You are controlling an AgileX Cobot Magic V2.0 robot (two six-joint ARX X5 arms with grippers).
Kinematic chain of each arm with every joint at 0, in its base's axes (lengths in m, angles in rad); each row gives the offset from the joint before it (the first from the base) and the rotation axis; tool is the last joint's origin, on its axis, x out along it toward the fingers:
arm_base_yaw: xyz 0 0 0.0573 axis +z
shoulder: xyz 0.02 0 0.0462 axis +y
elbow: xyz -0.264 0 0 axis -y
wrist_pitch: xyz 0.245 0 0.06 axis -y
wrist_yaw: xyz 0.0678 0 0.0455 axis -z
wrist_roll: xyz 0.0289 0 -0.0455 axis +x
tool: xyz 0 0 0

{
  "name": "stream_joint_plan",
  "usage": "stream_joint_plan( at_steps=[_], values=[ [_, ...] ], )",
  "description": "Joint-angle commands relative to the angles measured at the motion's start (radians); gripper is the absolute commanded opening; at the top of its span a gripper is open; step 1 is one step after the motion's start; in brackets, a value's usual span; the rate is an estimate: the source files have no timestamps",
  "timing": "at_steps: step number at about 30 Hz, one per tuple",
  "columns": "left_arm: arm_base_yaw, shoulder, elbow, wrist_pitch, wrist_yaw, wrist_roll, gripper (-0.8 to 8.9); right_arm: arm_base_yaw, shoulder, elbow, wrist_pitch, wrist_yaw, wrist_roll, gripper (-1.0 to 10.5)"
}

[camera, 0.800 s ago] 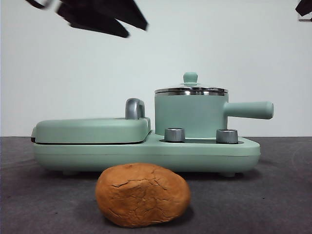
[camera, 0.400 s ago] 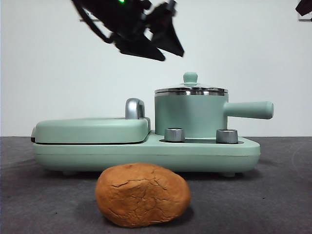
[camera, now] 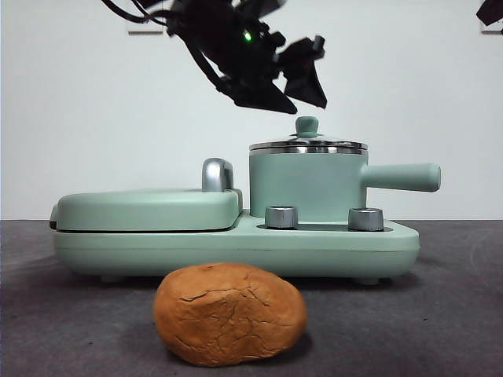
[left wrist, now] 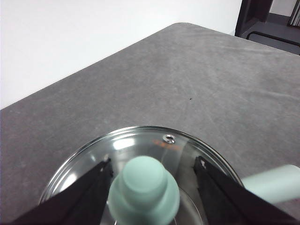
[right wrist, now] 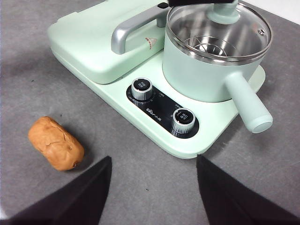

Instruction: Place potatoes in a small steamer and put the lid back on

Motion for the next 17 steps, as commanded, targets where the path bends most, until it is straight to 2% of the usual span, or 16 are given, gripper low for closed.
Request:
stream_joint_plan(
  at_steps=[1, 12, 17],
  values=[
    [-0.008, 0.046, 0.034, 0.018, -0.002, -0.005, 2.85, 0.006, 0.003, 0.018, 0.010, 0.004, 0.013, 2.9],
    [-0.006, 0.079, 0.035, 0.040, -0.018, 0.013, 2.66, 0.006, 0.002, 0.018, 0.010, 0.003, 0.013, 2.9],
    [-0.006, 0.079, 0.035, 0.040, -0.018, 0.019, 1.09, 0.006, 0.002, 0.018, 0.010, 0.003, 0.014, 2.9]
  ],
)
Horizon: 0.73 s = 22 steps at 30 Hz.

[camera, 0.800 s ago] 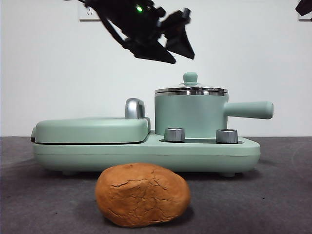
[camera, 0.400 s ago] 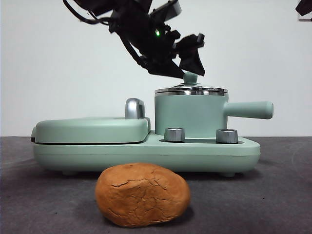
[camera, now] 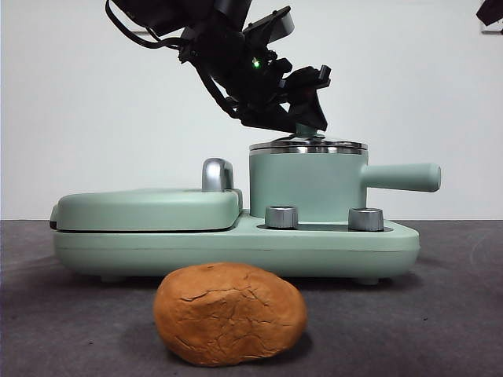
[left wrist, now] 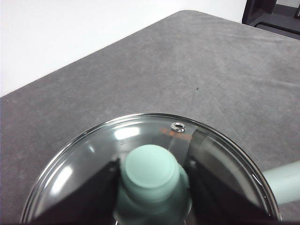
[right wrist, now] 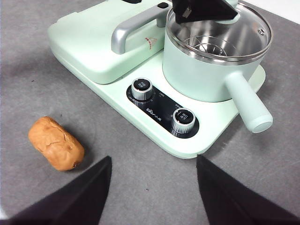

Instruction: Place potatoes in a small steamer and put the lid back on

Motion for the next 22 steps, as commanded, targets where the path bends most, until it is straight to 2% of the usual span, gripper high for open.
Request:
stream_joint_plan(
  at_steps=[1, 6, 14, 22],
  values=[
    [-0.006, 0.023, 0.029, 0.014, -0.003, 0.010, 0.96, 0.006, 0.002, 0.018, 0.009, 0.003, 0.012, 2.9],
    [-0.006, 0.023, 0.029, 0.014, -0.003, 0.035, 0.12, 0.006, 0.002, 0.018, 0.005, 0.003, 0.014, 2.9],
    [-0.006, 0.005, 0.037, 0.029, -0.003, 0.034, 0.14, 0.006, 0.002, 0.018, 0.005, -0.001, 0.019, 2.9],
    [-0.002, -0.098, 0.042, -0.014, -0.003, 0.033, 0.14, 0.006, 0.002, 0.018, 0.005, -0.004, 0.019, 2.9]
  ],
)
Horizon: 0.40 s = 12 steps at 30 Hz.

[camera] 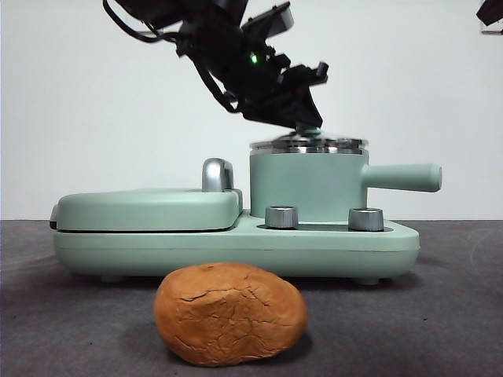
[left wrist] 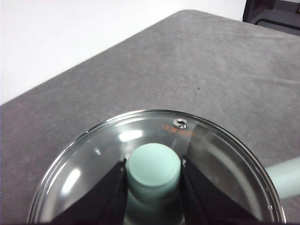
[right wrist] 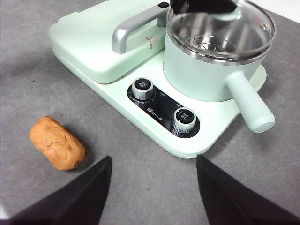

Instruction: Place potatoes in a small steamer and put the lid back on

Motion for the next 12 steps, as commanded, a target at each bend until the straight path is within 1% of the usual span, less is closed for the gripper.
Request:
stream_joint_plan(
  at_steps=[1, 7, 12],
  values=[
    [0.000, -0.078, 0.041, -0.003, 0.001, 0.005, 0.14, 0.006, 0.002, 0.018, 0.007, -0.001, 0.017, 2.9],
    [0.017, -0.187, 0.041, -0.172, 0.001, -0.004, 0.14, 0.006, 0.002, 0.018, 0.008, -0.001, 0.017, 2.9],
    [0.038, -0.265, 0.041, -0.338, 0.001, -0.063, 0.14, 0.006, 0.002, 0.018, 0.014, -0.002, 0.017, 2.9]
  ],
)
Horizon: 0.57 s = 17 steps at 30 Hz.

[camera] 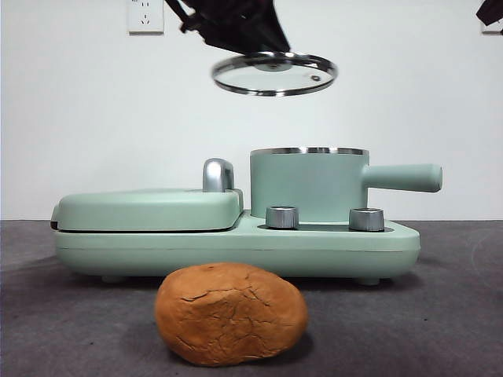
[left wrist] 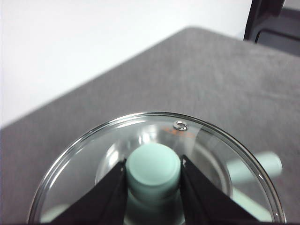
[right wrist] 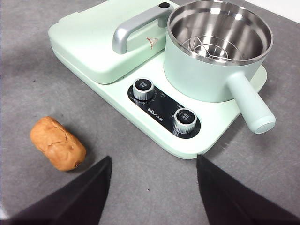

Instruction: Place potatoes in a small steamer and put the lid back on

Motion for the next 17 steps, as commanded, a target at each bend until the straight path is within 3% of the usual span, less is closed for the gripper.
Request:
stream_joint_plan(
  at_steps=[1, 6, 17],
  values=[
    [0.005, -0.031, 0.031, -0.075, 0.000, -0.053, 0.14, 0.006, 0.002, 0.018, 0.014, -0.001, 0.017, 2.9],
    [0.011, -0.092, 0.025, -0.193, -0.003, -0.053, 0.14, 0.006, 0.003, 0.018, 0.013, -0.003, 0.017, 2.9],
    [0.015, -0.278, -0.190, -0.198, -0.054, -0.067, 0.14, 0.040, 0.084, 0.018, 0.014, -0.083, -0.001, 3.3]
  ],
)
